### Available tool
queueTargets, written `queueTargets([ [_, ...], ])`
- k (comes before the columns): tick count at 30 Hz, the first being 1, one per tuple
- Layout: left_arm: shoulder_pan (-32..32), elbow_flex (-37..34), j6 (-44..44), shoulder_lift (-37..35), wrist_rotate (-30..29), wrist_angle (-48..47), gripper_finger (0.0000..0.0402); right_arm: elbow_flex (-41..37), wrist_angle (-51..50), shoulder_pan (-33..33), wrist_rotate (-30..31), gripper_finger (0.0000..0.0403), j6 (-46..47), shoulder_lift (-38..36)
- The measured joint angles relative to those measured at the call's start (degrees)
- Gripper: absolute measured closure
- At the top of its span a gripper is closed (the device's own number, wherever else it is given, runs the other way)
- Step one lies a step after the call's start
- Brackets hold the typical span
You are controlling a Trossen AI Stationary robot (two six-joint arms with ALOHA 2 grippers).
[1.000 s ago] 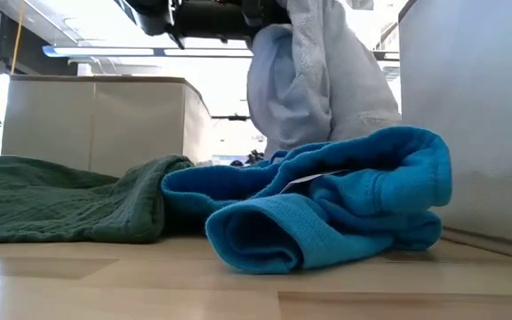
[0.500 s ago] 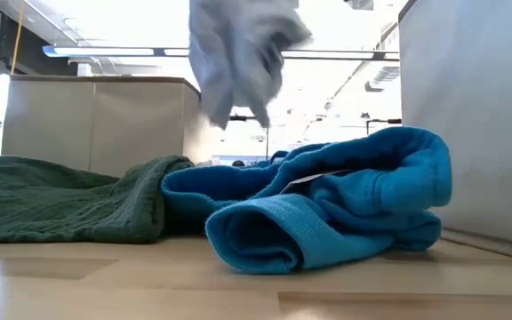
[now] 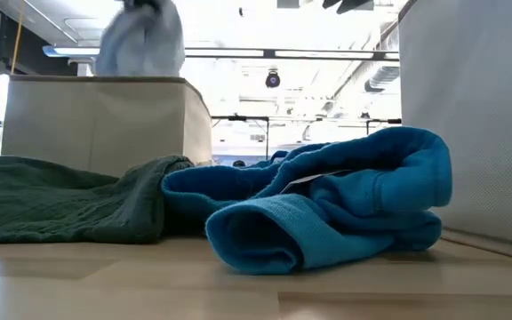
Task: Sort clothes
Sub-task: Put the gray dotted shirt into the top laundry organizer
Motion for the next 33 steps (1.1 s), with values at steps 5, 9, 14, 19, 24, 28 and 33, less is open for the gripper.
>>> queueTargets([
  [5,7.09,-0.48,-18.84,8.28,27.89,-19.98,0.0393,-0.02,-0.13,0.0,-0.02,0.0128,-0.15,1.38],
  [9,8.44,-3.96,-19.04,17.36,35.1,-25.1,0.039,-0.04,-0.27,0.0,-0.43,0.0128,0.61,1.71],
  [14,12.11,-10.36,-15.7,28.85,37.97,-17.85,0.0388,-0.04,-2.86,0.49,-1.43,0.0128,3.39,1.71],
  [19,15.54,-11.59,-17.41,35.74,43.26,-11.29,0.0372,-0.04,-3.57,2.43,-1.53,0.0128,4.07,1.71],
  [24,15.71,-11.72,-16.34,32.7,48.11,-13.24,0.0323,-0.04,-3.36,5.22,-1.57,0.0128,4.05,1.71],
  [28,15.66,-11.48,-12.79,25.88,48.18,-19.58,0.027,-0.04,-2.22,6.89,-1.55,0.0128,3.94,1.71],
  [33,15.47,-6.59,-15.47,16.02,47.03,-26.79,0.0223,-0.04,-2.2,8.63,-1.53,0.0128,3.9,1.71],
])
